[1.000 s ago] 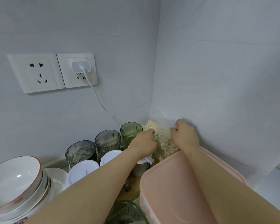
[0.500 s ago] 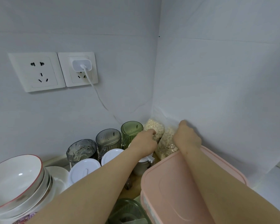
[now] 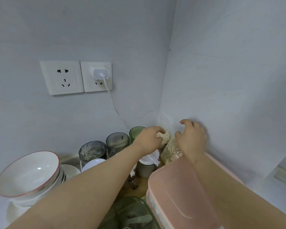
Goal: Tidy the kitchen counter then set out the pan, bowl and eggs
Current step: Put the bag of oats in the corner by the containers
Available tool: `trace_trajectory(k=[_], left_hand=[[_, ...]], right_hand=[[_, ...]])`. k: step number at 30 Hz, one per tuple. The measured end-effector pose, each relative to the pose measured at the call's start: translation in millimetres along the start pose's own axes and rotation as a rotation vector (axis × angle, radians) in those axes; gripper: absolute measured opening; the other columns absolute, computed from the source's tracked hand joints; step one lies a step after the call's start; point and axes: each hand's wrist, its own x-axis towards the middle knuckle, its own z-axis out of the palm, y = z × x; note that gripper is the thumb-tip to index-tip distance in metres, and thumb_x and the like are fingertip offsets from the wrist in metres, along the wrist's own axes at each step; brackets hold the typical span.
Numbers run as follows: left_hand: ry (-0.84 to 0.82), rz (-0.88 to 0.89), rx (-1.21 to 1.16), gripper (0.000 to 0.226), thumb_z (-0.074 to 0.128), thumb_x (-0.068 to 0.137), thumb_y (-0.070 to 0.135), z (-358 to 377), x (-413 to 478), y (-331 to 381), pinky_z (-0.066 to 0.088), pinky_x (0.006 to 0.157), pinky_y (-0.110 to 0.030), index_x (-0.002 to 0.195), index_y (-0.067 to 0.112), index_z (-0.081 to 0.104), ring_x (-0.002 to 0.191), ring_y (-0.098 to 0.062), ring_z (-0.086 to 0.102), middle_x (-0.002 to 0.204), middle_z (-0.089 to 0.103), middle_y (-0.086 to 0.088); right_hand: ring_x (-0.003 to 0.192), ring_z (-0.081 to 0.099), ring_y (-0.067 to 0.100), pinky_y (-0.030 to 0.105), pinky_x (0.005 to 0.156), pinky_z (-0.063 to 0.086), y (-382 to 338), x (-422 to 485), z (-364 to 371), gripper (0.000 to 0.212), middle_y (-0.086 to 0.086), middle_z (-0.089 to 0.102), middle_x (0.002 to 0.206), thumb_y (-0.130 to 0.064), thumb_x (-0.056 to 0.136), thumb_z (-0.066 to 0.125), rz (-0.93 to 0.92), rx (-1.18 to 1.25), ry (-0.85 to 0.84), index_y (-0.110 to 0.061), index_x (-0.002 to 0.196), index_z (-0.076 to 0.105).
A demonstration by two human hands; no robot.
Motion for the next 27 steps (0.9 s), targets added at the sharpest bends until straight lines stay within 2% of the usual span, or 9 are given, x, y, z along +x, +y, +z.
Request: trace_trajectory(k=[2, 4, 6, 13, 16, 18, 21, 24, 27], left_hand=[[0.033, 0.004, -0.010, 0.035, 0.047, 0.094, 0.011, -12, -8, 7, 0.030, 0.084, -0.014, 0.128, 0.012, 0.053, 0.120, -0.019, 0.048, 0.133, 0.054, -0.003], [0.065, -0.002, -0.037, 0.035, 0.048, 0.094, 0.013, -25, -19, 13, 0.034, 0.092, -0.019, 0.128, 0.014, 0.053, 0.120, -0.019, 0.049, 0.134, 0.053, -0.003], [0.099, -0.014, -0.084, 0.035, 0.048, 0.094, 0.015, -37, -33, 20, 0.037, 0.094, -0.022, 0.128, 0.015, 0.053, 0.117, -0.020, 0.052, 0.136, 0.051, -0.004], [0.289, -0.030, -0.192, 0.031, 0.050, 0.094, 0.016, -86, -105, 31, 0.033, 0.082, -0.014, 0.124, 0.014, 0.056, 0.109, -0.015, 0.053, 0.126, 0.057, -0.003], [0.350, -0.063, -0.223, 0.029, 0.049, 0.094, 0.016, -102, -144, 22, 0.031, 0.076, -0.011, 0.121, 0.015, 0.058, 0.097, -0.009, 0.049, 0.121, 0.060, -0.002], [0.397, -0.075, -0.262, 0.027, 0.049, 0.094, 0.015, -109, -172, 15, 0.032, 0.073, -0.011, 0.120, 0.014, 0.059, 0.093, -0.010, 0.049, 0.112, 0.060, 0.000], [0.433, -0.102, -0.341, 0.026, 0.047, 0.095, 0.014, -114, -224, 1, 0.036, 0.076, -0.017, 0.118, 0.016, 0.060, 0.090, -0.012, 0.052, 0.102, 0.057, 0.004], [0.467, -0.147, -0.380, 0.024, 0.049, 0.093, 0.012, -115, -263, -13, 0.039, 0.072, -0.018, 0.113, 0.016, 0.062, 0.089, -0.013, 0.053, 0.097, 0.059, 0.003], [0.505, -0.180, -0.437, 0.023, 0.048, 0.092, 0.010, -123, -302, -29, 0.043, 0.076, -0.021, 0.108, 0.016, 0.063, 0.085, -0.014, 0.054, 0.095, 0.061, 0.000]], right_hand=[[0.120, 0.045, 0.031, 0.038, 0.098, 0.037, -10, -2, -11, 0.042, 0.011, 0.051, 0.130, -0.018, 0.088, 0.053, 0.008, 0.116, -0.010, -0.016, 0.129, 0.050], [0.116, 0.048, 0.032, 0.040, 0.096, 0.041, -22, -9, -22, 0.038, 0.012, 0.051, 0.127, -0.018, 0.087, 0.054, 0.029, 0.210, -0.020, -0.015, 0.125, 0.052], [0.116, 0.048, 0.031, 0.041, 0.097, 0.041, -36, -19, -32, 0.036, 0.011, 0.051, 0.126, -0.018, 0.087, 0.054, 0.052, 0.288, -0.036, -0.016, 0.123, 0.053], [0.119, 0.050, 0.024, 0.036, 0.098, 0.039, -92, -77, -61, 0.032, 0.008, 0.054, 0.127, -0.014, 0.086, 0.055, 0.056, 0.574, -0.068, -0.013, 0.118, 0.056], [0.116, 0.052, 0.023, 0.029, 0.091, 0.038, -108, -110, -71, 0.030, 0.006, 0.057, 0.125, -0.013, 0.087, 0.054, 0.046, 0.626, -0.099, -0.013, 0.117, 0.057], [0.111, 0.055, 0.023, 0.026, 0.084, 0.038, -117, -134, -75, 0.027, 0.004, 0.059, 0.116, -0.012, 0.087, 0.053, 0.039, 0.668, -0.108, -0.013, 0.114, 0.059], [0.101, 0.056, 0.022, 0.025, 0.080, 0.038, -135, -177, -77, 0.023, 0.001, 0.058, 0.100, -0.010, 0.088, 0.054, 0.027, 0.720, -0.132, -0.010, 0.109, 0.061], [0.092, 0.054, 0.018, 0.025, 0.079, 0.039, -154, -215, -73, 0.019, 0.000, 0.059, 0.096, -0.010, 0.089, 0.053, -0.008, 0.712, -0.201, -0.009, 0.106, 0.062], [0.089, 0.052, 0.015, 0.025, 0.077, 0.038, -180, -254, -70, 0.019, -0.002, 0.057, 0.093, -0.010, 0.089, 0.052, 0.002, 0.761, -0.230, -0.011, 0.105, 0.062]])
